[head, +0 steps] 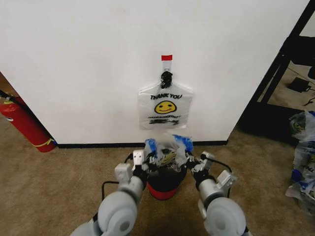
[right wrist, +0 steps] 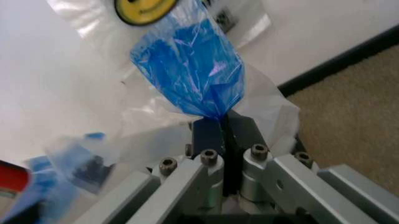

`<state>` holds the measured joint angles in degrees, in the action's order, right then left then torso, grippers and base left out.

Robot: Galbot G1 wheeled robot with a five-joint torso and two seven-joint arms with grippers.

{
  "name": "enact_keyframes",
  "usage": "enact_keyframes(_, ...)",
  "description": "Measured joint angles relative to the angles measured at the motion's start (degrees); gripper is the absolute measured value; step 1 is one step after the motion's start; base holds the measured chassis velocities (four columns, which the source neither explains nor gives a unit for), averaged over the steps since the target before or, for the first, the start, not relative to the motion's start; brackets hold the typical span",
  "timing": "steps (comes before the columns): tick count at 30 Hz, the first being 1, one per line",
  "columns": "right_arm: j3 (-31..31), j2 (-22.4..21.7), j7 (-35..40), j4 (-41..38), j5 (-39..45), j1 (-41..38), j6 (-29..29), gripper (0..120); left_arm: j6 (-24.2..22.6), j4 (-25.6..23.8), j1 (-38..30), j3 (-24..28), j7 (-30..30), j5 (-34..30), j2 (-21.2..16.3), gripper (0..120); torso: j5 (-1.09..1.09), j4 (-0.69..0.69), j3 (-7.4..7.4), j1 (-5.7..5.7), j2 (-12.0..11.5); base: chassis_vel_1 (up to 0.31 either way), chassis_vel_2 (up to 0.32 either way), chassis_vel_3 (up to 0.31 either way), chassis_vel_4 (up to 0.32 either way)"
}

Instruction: Pick up the garbage bag from the wall and place it over the trash bin.

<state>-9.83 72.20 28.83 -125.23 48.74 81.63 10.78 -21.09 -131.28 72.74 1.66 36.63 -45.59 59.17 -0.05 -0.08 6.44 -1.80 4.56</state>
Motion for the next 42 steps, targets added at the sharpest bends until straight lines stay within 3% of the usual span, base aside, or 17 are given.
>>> enact_keyframes(13,-0.52,2.11,2.28,5.14,-1.5,0.27,-0.1,0,2.72,5.18,2.39,2.91,-1.14,4.94,2.97,0,0.0,-0.01,0.0,0.0,0.0,0.0,0.0,0.0,0.0)
enact_keyframes(28,-1.87,-3.01,6.8,-0.82,-3.56,5.25,5.05,0,3.41,1.51,8.57,3.72,-0.35,8.81,-1.25,0,0.0,-0.01,0.0,0.0,0.0,0.0,0.0,0.0,0.0)
enact_keyframes(42,-2.54,-3.15,10.68,0.96,-3.91,6.16,9.27,0,3.26,2.57,12.22,4.82,-0.02,10.9,-2.3,0,0.0,-0.01,0.0,0.0,0.0,0.0,0.0,0.0,0.0)
